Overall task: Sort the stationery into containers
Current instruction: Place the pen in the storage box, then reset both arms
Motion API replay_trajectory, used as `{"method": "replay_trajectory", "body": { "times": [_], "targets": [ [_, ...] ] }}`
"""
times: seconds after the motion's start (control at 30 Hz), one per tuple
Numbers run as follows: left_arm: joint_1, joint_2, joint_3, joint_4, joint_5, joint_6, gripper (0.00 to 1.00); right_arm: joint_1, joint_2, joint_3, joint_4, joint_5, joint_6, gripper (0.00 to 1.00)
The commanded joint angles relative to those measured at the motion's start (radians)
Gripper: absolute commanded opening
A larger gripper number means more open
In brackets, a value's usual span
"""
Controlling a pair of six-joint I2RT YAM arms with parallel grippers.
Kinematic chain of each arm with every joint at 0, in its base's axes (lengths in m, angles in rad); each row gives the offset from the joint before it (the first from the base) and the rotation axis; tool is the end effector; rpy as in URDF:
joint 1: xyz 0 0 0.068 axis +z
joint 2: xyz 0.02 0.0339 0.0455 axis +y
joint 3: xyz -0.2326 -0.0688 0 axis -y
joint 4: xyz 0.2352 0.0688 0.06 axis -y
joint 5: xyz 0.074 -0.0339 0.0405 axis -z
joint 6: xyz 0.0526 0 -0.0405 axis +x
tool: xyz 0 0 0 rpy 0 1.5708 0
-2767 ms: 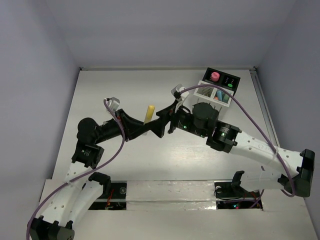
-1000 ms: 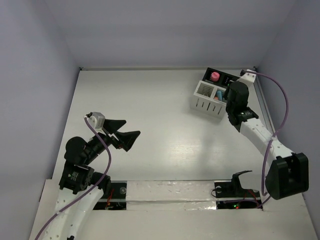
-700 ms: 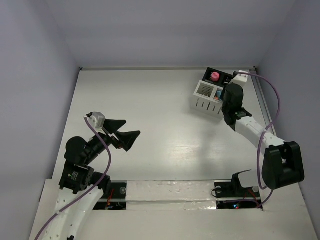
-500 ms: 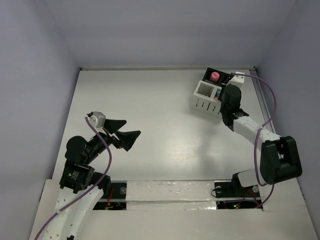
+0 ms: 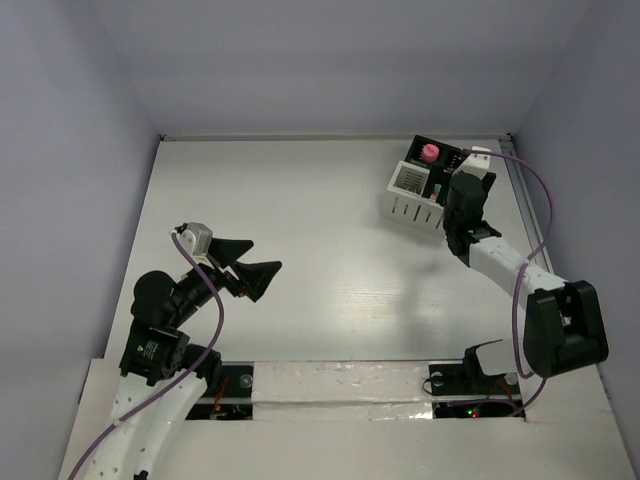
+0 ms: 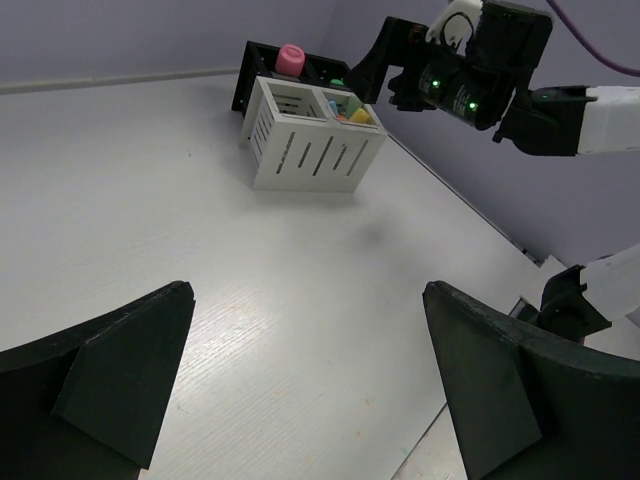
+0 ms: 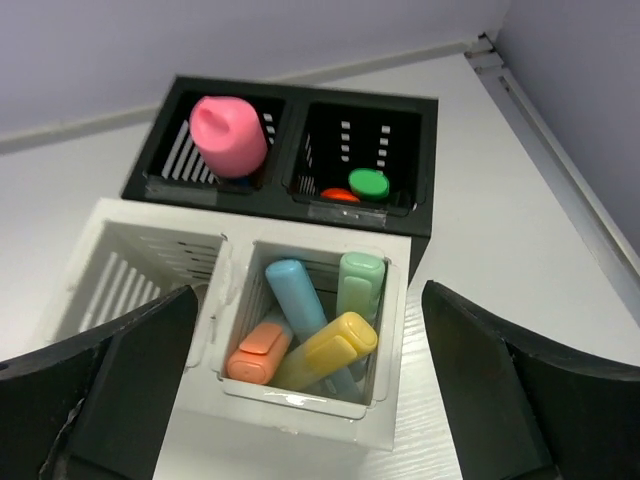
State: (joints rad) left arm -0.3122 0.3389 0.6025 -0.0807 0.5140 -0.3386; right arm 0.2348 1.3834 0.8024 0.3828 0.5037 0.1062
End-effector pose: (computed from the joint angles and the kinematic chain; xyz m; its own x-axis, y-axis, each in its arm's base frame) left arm 0.1157 -0.0645 0.3318 -0.0784 -0.2786 -0.9572 0.7437 0.6230 -0.2423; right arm 0.3209 0.0507 0.2394 -0.1632 0.0564 -0.9850 0.2753 0.9613 0.0094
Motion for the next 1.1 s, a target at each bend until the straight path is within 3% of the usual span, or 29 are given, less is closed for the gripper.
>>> {"method": "replay_trajectory", "body": {
  "times": [0.0, 0.17, 0.2, 0.23, 0.37, 0.47, 0.57, 0.8, 1.07],
  "targets": [
    [0.001, 0.011, 0.000, 0.025, -0.008, 0.006, 0.99, -0.005, -0.098, 0.082, -0.064, -0.008, 0.046, 1.00],
    [0.001, 0.009, 0.009, 0.016, -0.034, 0.007, 0.99, -0.005, -0.207, 0.159, -0.259, -0.086, 0.114, 1.00],
    [0.001, 0.008, 0.014, 0.013, -0.040, 0.007, 0.99, -0.005, -0.230, 0.173, -0.300, -0.114, 0.134, 0.96],
    [0.001, 0.006, 0.017, 0.010, -0.049, 0.007, 0.99, -0.005, -0.280, 0.196, -0.336, -0.146, 0.171, 1.00],
    [0.001, 0.006, 0.034, 0.012, -0.077, 0.013, 0.99, -0.005, -0.423, 0.231, -0.525, -0.412, 0.257, 1.00],
    [0.001, 0.008, 0.066, 0.007, -0.103, 0.000, 0.99, -0.005, -0.573, 0.228, -0.547, -0.644, 0.315, 1.00],
    [0.001, 0.009, 0.137, 0.002, -0.124, -0.020, 0.99, -0.005, -0.735, 0.234, -0.559, -0.732, 0.372, 1.00],
    [0.001, -0.023, 0.353, -0.021, -0.267, -0.037, 0.99, -0.005, -1.001, 0.277, -0.634, -0.667, 0.400, 1.00],
    [0.001, -0.060, 0.393, -0.047, -0.331, -0.008, 0.99, -0.005, -1.051, 0.251, -0.716, -0.556, 0.366, 1.00]
  ]
}}
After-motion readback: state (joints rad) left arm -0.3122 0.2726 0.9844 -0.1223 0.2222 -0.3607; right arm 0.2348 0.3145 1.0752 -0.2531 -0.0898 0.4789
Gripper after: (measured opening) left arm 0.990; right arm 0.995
